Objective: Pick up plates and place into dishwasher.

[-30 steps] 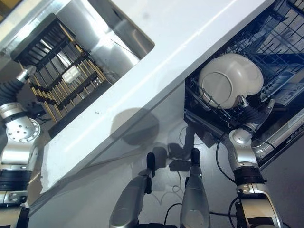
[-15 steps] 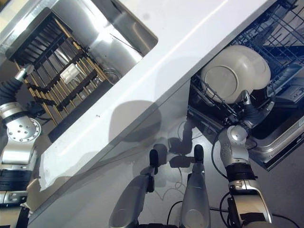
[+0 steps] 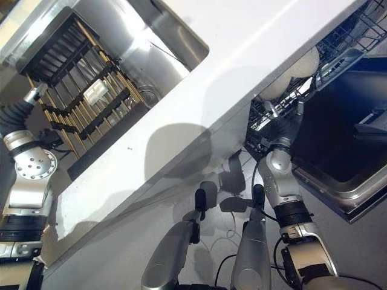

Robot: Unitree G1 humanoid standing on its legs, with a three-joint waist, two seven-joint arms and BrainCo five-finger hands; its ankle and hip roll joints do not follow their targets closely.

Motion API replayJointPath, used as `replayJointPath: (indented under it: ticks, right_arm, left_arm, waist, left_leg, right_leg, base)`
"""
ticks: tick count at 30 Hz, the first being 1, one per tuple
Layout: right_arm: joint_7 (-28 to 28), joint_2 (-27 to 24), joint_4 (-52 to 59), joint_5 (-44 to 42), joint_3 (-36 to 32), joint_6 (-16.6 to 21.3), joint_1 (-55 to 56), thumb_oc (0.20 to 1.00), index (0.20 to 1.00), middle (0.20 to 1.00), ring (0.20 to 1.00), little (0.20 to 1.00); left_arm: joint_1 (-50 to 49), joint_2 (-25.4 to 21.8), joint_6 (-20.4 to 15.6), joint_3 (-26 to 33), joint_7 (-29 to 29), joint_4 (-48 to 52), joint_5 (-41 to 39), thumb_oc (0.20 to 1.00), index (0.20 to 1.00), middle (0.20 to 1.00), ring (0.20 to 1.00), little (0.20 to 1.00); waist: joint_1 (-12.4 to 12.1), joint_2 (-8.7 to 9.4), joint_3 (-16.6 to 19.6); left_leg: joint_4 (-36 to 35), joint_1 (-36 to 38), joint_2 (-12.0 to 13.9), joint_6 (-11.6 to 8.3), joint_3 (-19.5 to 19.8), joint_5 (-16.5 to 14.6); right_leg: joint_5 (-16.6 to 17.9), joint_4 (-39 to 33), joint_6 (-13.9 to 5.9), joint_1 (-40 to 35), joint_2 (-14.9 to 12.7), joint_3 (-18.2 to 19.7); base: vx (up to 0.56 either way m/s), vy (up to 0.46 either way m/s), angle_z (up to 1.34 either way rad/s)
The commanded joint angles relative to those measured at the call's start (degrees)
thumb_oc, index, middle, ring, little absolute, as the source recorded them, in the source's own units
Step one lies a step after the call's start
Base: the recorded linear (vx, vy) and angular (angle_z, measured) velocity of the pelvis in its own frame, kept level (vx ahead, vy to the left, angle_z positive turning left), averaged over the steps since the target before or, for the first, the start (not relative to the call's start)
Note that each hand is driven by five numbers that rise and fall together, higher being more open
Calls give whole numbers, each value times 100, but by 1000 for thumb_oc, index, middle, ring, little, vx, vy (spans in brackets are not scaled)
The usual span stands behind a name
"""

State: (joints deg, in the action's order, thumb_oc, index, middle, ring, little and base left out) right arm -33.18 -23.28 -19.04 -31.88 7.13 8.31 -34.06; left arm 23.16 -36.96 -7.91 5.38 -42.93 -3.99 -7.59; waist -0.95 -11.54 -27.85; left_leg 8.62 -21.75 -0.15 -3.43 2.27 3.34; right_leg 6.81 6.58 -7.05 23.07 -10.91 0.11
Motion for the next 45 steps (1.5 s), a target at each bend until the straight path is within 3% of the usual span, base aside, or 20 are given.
replayJointPath:
  ticks: [1,9,17,29,32,34,36,40,43,45]
  right_arm:
    - [320,239,741,546,361,330,-1108,1000,1000,1000,1000,1000]
    - [-46,278,588,449,328,429,-1365,1000,1000,1000,1000,1000]
    - [-420,201,588,380,179,524,-1117,1000,1000,1000,1000,1000]
    - [-309,-190,1143,1178,-371,-259,177,1000,1000,1000,1000,1000]
    - [-44,-244,1313,1480,-536,-568,731,1000,1000,1000,1000,1000]
    - [142,-345,1370,1634,-597,-687,999,1000,1000,1000,1000,1000]
    - [145,-420,1353,1563,-617,-705,1037,1000,1000,1000,1000,1000]
    - [80,-561,1530,1495,-801,-687,1458,1000,1000,1000,1000,1000]
    - [73,-582,1690,1522,-964,-498,1847,1000,1000,1000,1000,1000]
    - [-100,-572,1748,1567,-1015,-414,1914,1000,1000,1000,1000,1000]
  left_arm:
    - [-381,483,-53,-440,-52,-201,161,1000,1000,1000,1000,1000]
    - [-303,253,-171,-381,112,-308,132,1000,1000,1000,1000,1000]
    - [-305,97,-314,-290,367,-294,73,1000,1000,1000,1000,1000]
    - [-624,-45,-218,-188,496,-89,150,1000,1000,1000,1000,1000]
    - [-1110,75,-259,-4,516,75,258,1000,1000,1000,1000,1000]
    - [-1431,89,-261,129,518,226,278,1000,1000,1000,1000,1000]
    - [-1497,95,-251,160,527,251,291,1000,1000,1000,1000,1000]
    - [-1507,114,-104,233,661,374,343,1000,1000,1000,1000,1000]
    - [-1613,154,-170,306,686,386,449,1000,1000,1000,1000,1000]
    - [-1528,92,-149,245,667,366,441,1000,1000,1000,1000,1000]
  waist:
    - [-281,592,-194]
    - [-472,689,-194]
    - [-388,772,-194]
    - [136,1009,-51]
    - [163,1040,45]
    - [122,1018,92]
    - [89,962,118]
    - [22,916,362]
    - [-99,1077,551]
    - [-32,1114,559]
  left_leg:
    - [881,-375,127,-127,252,-419]
    - [1010,-370,74,-76,279,-537]
    - [1239,-225,-38,3,195,-827]
    - [1703,433,-147,189,-232,-1432]
    - [1557,762,-93,207,-395,-1425]
    - [1280,1044,-25,227,-631,-1330]
    - [1114,1189,29,262,-731,-1291]
    - [973,1108,24,429,-839,-998]
    - [886,1100,-8,400,-990,-919]
    - [806,1113,22,354,-963,-884]
  right_leg:
    - [117,46,-114,-41,-595,116]
    - [138,81,-145,-121,-661,-48]
    - [279,39,-160,-270,-812,56]
    - [735,197,-206,-577,-1150,399]
    - [847,232,-270,-666,-1215,162]
    - [910,390,-320,-690,-1247,-190]
    - [710,644,-294,-760,-1135,-244]
    - [-176,1493,38,-959,-633,-329]
    - [-184,1221,36,-1286,-801,-808]
    - [-129,1001,-3,-1332,-755,-749]
  base:
    - [18,-32,13]
    - [-2,-38,12]
    - [-52,-7,2]
    - [-6,84,-23]
    - [111,100,-60]
    - [7,136,-81]
    - [-57,138,-88]
    - [-77,117,-50]
    - [-62,-72,-44]
    - [-72,-167,-29]
